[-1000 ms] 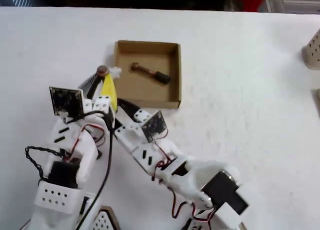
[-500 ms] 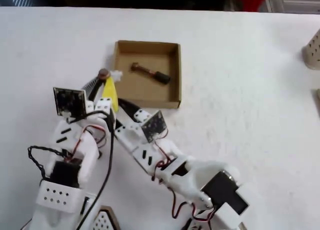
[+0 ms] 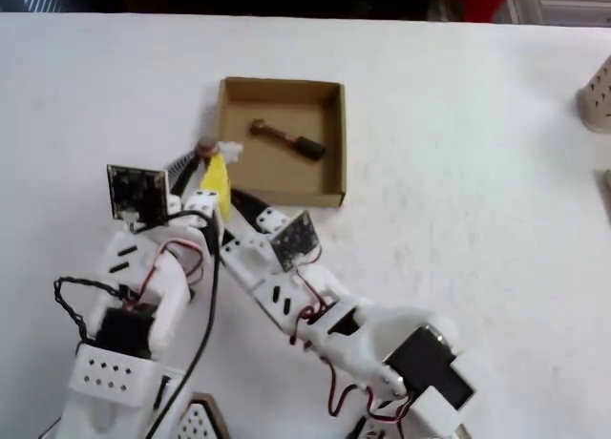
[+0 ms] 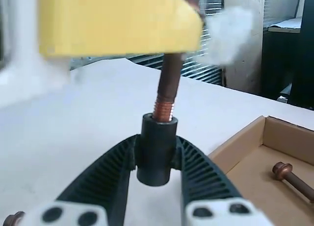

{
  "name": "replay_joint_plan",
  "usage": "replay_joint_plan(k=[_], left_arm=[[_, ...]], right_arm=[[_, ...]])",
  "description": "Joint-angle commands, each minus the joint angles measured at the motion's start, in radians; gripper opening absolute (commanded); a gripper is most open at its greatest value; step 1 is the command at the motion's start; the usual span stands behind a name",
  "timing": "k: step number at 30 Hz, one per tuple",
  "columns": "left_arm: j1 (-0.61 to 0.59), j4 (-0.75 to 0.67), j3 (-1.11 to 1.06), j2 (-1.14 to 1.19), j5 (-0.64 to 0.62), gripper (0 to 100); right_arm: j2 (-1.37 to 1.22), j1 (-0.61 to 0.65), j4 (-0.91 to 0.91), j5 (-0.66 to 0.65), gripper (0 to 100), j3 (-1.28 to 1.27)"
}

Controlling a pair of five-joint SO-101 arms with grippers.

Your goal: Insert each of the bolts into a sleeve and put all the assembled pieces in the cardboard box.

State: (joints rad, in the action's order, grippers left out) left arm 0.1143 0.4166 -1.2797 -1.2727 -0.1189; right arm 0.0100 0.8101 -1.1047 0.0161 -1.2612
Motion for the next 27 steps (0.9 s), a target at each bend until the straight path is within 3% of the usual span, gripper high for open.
replay_joint_plan(k=[1, 6, 8, 11, 21, 27], left_arm=[[0.007, 0.011, 0.014, -0.016, -0.011, 21], [0.007, 0.054, 0.012, -0.016, 0.002, 17], [0.007, 0.068, 0.008, -0.016, 0.060, 17], [-0.015, 0.040, -0.041, -0.018, 0.137, 17], [-0.070, -0.025, -0.147, -0.018, 0.209, 18], [-0.068, 0.146, -0.035, -0.061, 0.212, 26]], right_arm=[[0.007, -0.001, -0.028, -0.012, 1.7, 0.008], [0.015, -0.001, -0.028, -0.012, 1.7, 0.008], [0.008, 0.004, -0.028, -0.012, 1.7, 0.008], [0.007, 0.004, -0.022, -0.014, 1.7, 0.008], [0.038, 0.002, 0.007, -0.009, 1.7, 0.008], [0.038, 0.002, 0.007, -0.011, 1.7, 0.008]])
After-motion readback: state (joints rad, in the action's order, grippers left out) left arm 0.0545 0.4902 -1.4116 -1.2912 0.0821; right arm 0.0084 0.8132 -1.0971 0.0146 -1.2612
